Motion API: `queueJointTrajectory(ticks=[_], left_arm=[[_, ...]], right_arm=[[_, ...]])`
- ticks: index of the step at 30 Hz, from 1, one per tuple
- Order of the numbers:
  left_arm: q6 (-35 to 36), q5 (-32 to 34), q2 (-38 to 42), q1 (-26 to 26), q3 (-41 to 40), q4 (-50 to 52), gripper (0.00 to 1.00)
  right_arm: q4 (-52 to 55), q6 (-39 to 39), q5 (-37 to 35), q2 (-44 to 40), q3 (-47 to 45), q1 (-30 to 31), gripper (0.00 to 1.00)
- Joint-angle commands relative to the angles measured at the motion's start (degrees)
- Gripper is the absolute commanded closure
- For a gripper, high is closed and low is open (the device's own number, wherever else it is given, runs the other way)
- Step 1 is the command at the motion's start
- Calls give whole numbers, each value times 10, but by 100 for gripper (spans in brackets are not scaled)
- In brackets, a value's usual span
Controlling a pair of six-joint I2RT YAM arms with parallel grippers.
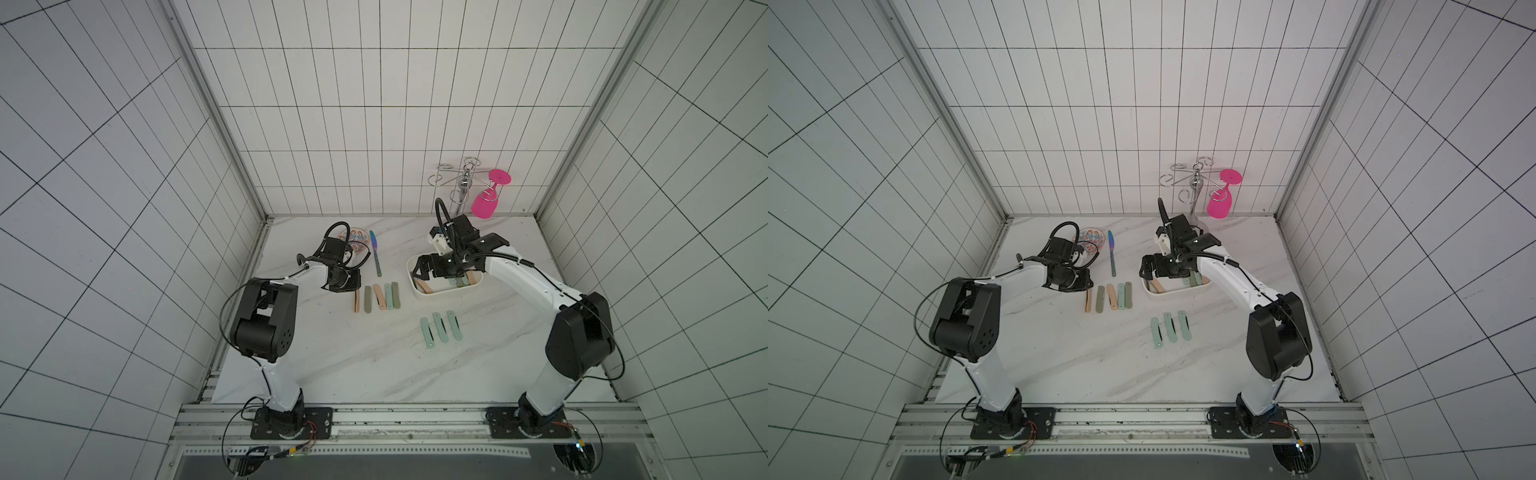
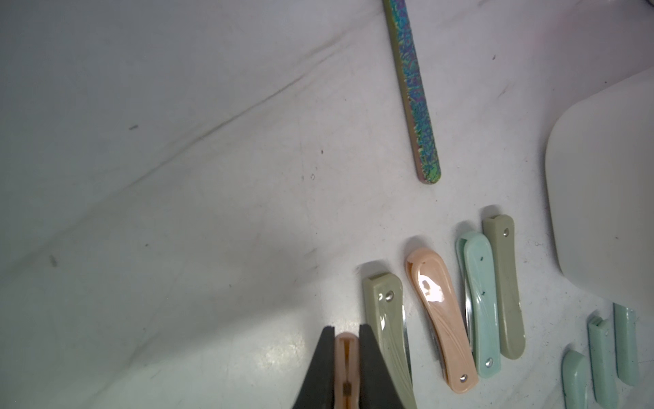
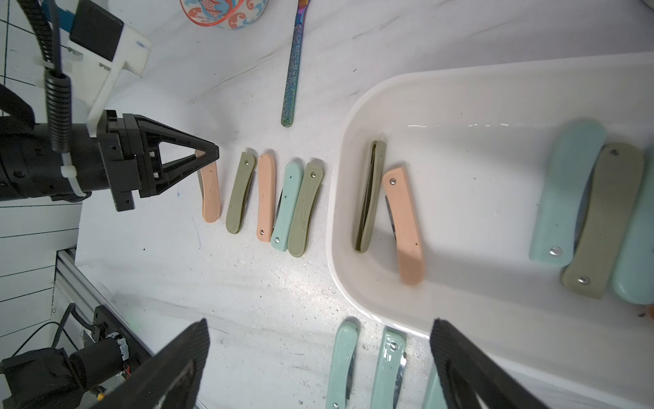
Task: Take the fruit knife out of the storage box
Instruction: Place the fruit knife at the center of the board.
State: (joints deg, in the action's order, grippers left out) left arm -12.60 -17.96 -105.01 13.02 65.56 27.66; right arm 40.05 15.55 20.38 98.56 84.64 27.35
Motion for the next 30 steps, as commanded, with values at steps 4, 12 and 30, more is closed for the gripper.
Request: queueJointTrajectory(ticks=[4,12,30], left_arm=[[8,11,-18,-2,12,-8,100],[2,14,-26,-2,14,-15,100],[-7,17,-41,-2,16,-30,100]], right_arm=[[5,-7,12,1,-19,-5,1],[4,-9,16,0,-22,-5,2],[0,-7,16,4,-23,-5,1]])
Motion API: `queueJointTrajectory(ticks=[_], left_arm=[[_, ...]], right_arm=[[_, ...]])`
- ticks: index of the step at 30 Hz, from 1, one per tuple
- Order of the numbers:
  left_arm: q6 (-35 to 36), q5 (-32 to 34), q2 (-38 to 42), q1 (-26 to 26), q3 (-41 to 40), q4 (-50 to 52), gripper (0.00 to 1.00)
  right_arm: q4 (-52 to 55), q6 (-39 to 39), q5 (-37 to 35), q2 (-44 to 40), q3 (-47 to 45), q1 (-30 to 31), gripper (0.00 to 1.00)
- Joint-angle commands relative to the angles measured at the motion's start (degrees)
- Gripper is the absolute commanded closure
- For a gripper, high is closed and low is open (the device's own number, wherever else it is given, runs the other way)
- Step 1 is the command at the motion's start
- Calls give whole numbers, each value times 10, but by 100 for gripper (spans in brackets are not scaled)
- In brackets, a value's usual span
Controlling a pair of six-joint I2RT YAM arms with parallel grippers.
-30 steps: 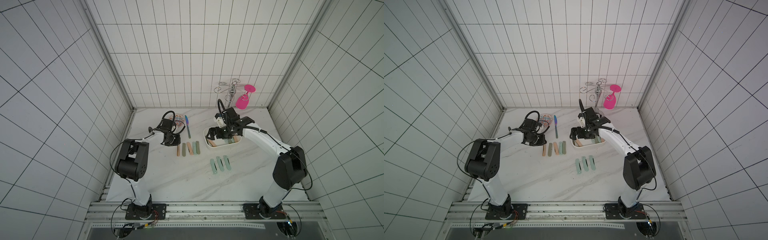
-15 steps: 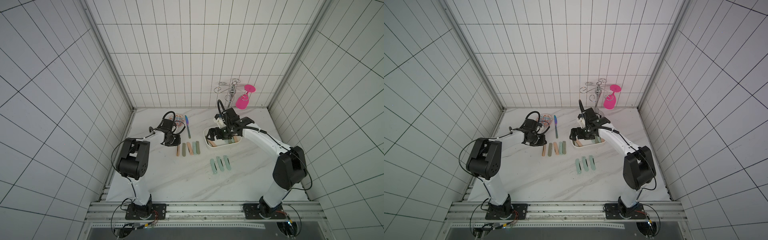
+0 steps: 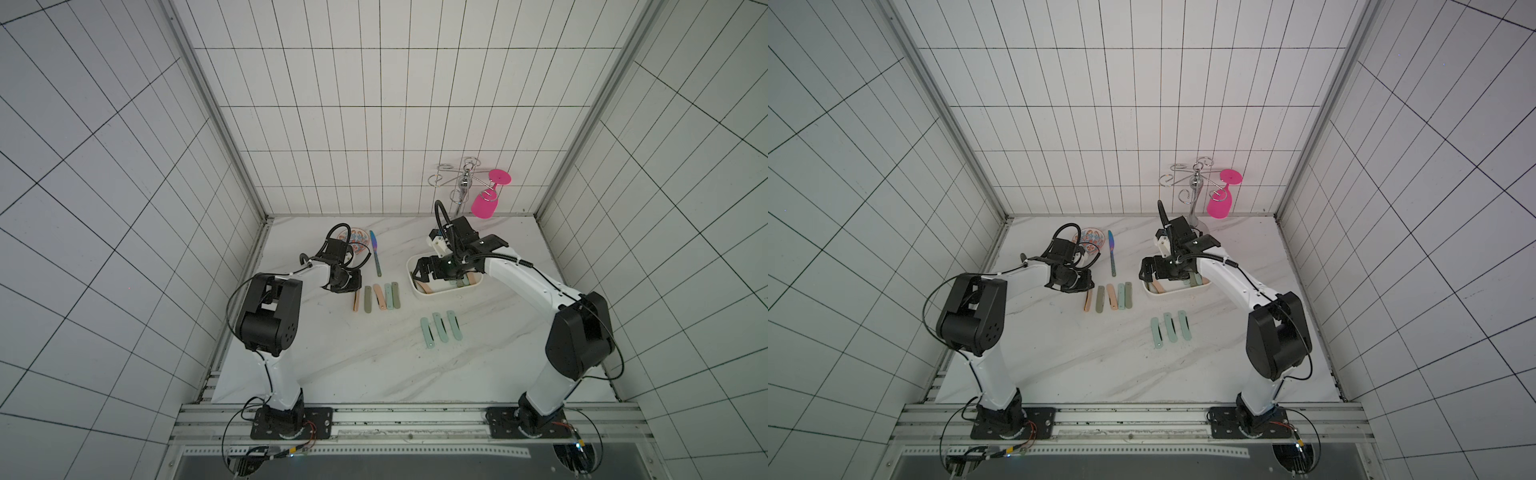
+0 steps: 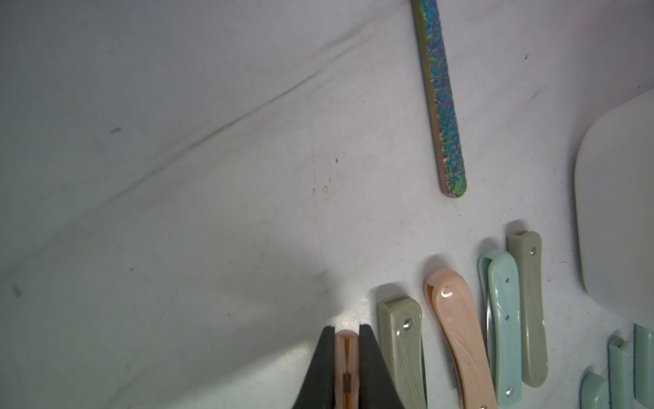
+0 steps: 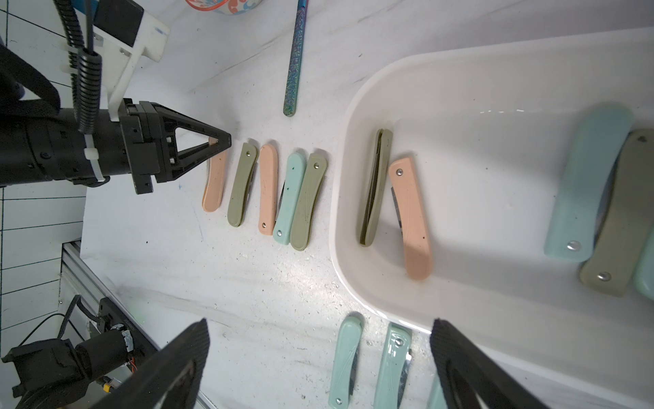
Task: Take the fruit knife out of the storage box
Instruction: Place the fruit knife at the center of the board.
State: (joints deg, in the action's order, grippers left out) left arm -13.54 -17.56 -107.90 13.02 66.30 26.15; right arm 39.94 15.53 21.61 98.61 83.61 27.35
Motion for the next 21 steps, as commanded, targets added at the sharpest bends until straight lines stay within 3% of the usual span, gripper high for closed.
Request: queueJointTrajectory(ticks=[1,21], left_arm=[[2,13,-12,-2,8,-16,100],[-2,22,-18,-2,4,-21,96]], right_arm=[[1,-7,4,5,-12,-5,1],[1,-5,10,12,-4,-5,1]])
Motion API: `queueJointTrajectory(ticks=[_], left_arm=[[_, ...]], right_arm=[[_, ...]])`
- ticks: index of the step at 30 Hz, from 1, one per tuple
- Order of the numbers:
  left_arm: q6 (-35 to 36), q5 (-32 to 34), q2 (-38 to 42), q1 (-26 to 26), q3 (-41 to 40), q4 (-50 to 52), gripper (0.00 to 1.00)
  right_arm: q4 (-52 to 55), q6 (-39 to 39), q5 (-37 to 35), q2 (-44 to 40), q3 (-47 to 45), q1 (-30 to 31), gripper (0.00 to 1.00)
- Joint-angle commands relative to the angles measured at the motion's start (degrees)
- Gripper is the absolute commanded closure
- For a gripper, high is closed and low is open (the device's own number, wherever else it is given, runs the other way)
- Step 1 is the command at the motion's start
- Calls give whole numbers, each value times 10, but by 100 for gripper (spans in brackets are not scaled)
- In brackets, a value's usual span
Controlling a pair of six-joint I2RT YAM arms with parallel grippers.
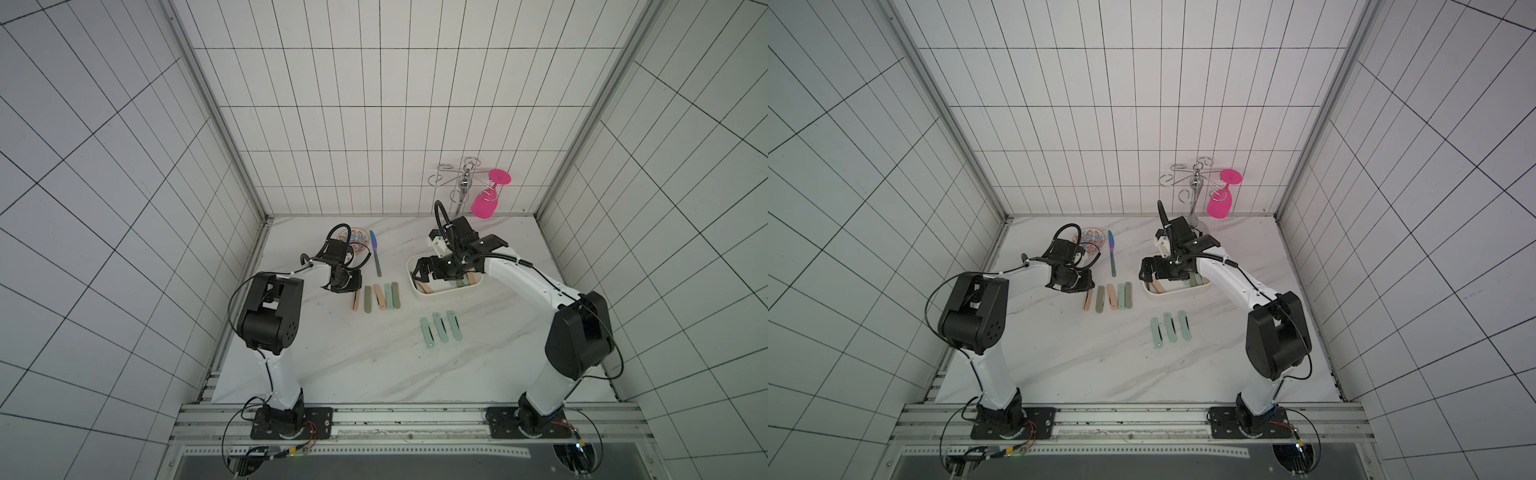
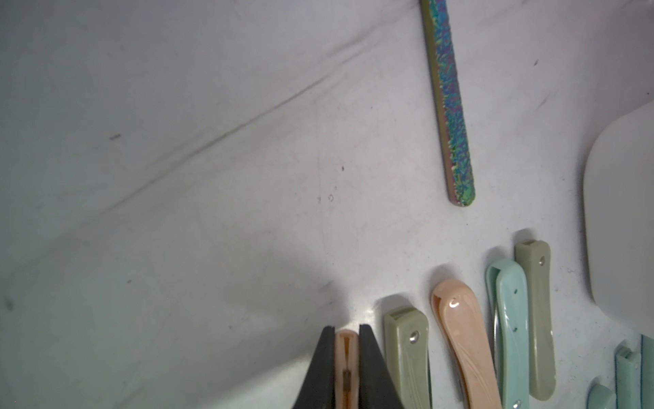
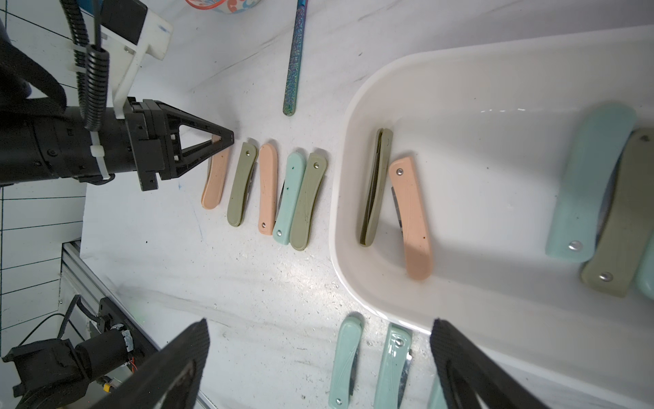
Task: Take the fruit knife out of the storage box
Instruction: Place the fruit knife at the center of the board.
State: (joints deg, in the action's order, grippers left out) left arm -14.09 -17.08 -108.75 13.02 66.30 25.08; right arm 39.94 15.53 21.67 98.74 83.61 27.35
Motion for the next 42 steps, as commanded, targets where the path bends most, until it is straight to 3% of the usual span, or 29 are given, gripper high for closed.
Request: queueJointTrajectory(ticks=[1,14,18,29,42], left_arm=[[4,17,-10,-2,4,-10,96],[0,33,-1,-2,-1,-8,80],[-3,37,-1,-2,-2,-9,70],[-17,59,21,-2,-8,6,62],[-119,77,106,-2,-100,-19,62]], right_arm=[[1,-5,10,10,-3,-5,1],[0,-5,12,12,1,-5,1],[-1,-5,13,15,5,-5,1],[3,-5,-3,26,23,-5,2],[13,-10,-5,36,40,-6,1]])
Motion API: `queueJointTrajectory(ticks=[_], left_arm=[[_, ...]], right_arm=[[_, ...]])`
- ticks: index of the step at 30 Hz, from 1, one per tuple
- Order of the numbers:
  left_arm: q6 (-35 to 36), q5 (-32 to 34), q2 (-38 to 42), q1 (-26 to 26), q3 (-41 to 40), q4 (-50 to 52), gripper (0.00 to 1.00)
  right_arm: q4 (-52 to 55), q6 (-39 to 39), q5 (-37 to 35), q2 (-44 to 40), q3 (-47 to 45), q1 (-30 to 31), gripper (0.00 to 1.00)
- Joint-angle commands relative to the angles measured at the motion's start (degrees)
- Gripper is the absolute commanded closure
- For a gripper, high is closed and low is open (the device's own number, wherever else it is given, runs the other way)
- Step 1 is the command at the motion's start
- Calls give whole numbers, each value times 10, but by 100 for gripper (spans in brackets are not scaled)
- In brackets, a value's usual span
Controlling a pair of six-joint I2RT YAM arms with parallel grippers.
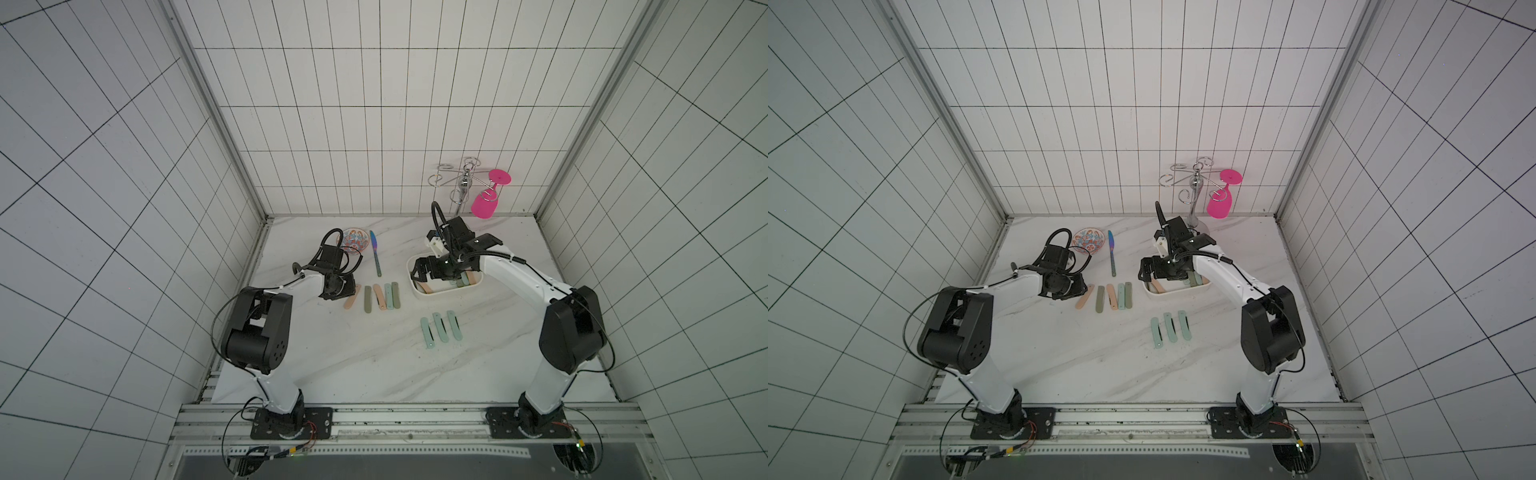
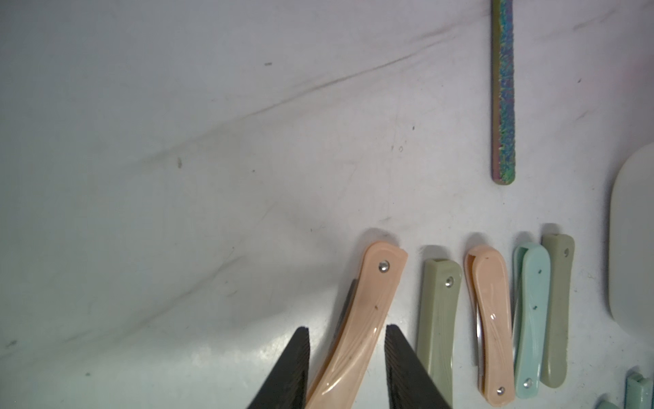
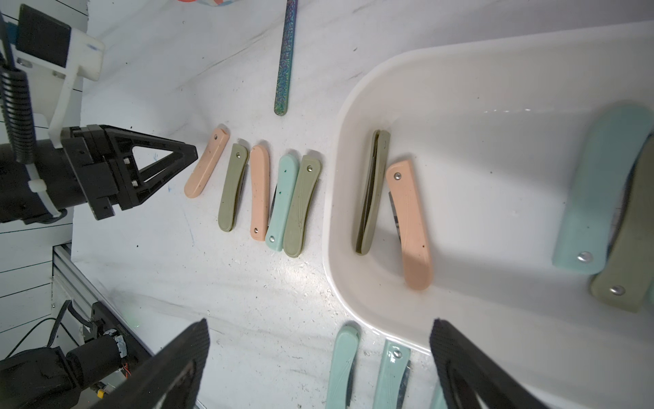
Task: Take the fruit knife out of the storage box
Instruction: Place the fruit knife at the center of the board, then pick up the fruit knife from the storage box.
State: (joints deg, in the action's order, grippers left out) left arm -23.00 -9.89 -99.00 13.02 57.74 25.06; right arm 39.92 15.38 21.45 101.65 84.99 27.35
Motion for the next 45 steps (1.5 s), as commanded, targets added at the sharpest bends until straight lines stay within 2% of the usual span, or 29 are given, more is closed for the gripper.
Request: queueJointTrajectory(ticks=[1,14,28,36,45], left_arm=[[-32,2,4,-2,-15,-20,62],[-76,-43,19,-1,-58,-58,63],[-80,-45,37,5,-65,-58,63],[-60,-29,85,5,-55,-58,61],[-30,-21,147,17,-16,-44,54]], right_arm=[[13,-10,-2,7,26,-6,1],[14,-9,5,-4,9,-6,1],[8,-9,6,-5,5,-6,1],[18,-17,-48,5,16,-19,2],[39,-33,-135,79,51,-63,2]])
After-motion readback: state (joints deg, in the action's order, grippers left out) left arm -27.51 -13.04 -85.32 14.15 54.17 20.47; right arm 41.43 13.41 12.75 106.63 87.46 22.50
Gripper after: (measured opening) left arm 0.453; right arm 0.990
